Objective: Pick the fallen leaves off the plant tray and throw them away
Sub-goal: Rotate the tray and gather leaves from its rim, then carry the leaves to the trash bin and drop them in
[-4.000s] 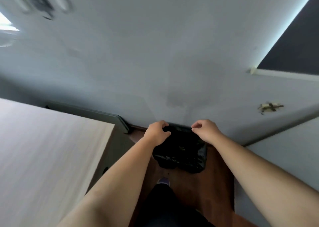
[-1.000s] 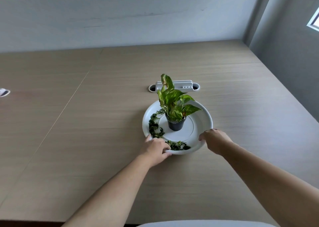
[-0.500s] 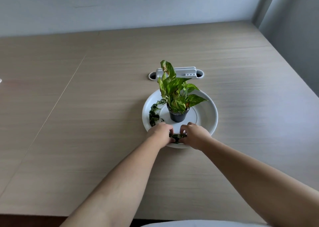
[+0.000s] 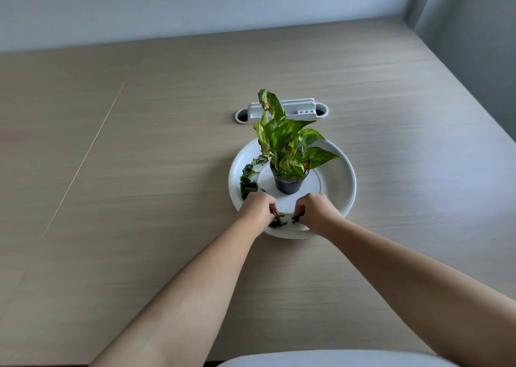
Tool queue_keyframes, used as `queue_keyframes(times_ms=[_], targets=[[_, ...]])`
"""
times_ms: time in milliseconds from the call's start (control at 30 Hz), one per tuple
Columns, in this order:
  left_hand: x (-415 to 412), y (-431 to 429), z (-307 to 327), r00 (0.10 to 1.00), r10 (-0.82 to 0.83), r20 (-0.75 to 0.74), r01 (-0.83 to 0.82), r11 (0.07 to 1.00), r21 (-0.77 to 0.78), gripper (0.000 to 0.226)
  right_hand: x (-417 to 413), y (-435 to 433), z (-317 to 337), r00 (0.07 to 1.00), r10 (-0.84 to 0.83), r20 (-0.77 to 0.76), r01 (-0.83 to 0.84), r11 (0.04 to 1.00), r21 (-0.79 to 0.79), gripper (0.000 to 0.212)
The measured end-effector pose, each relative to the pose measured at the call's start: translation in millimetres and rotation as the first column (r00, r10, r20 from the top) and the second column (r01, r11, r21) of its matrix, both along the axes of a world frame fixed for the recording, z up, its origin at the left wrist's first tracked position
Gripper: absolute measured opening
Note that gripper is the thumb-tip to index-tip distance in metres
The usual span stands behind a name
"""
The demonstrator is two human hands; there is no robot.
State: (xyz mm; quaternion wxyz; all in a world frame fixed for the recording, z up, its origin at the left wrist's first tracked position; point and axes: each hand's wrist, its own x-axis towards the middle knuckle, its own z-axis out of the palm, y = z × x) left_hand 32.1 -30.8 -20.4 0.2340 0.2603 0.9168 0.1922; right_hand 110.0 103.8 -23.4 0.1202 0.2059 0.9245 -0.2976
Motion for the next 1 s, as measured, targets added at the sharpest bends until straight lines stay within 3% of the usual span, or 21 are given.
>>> queue_keyframes(times_ms=[167,567,833,1000], targets=[[-9.7,-5.1,13.1,0.999,0.052,0.003,-0.052,0.990,0.131,0.016,-0.2,3.1,22.6,0.984,-0.154,-0.095,0.147,0.986,-0.075,0.022],[41.2,28.5,47.2,0.998,-0.053,-0.045,0.063,0.967,0.246,0.017,66.3,37.7,59.0,0.913,-0.349,-0.212,0.343,0.937,-0.068,0.022],[175.4,150.9,78.4,0.952,-0.292,-0.095,0.307,0.907,0.290,0.022,239.6,130.8,85.6,0.793,-0.559,-0.241,0.563,0.824,-0.059,0.023],[319.1,245.3,77.8,0.851,-0.517,-0.091,0.518,0.799,0.305,0.021,409.7,198.6,87.5,0.637,-0.728,-0.253,0.753,0.657,0.005,0.021]])
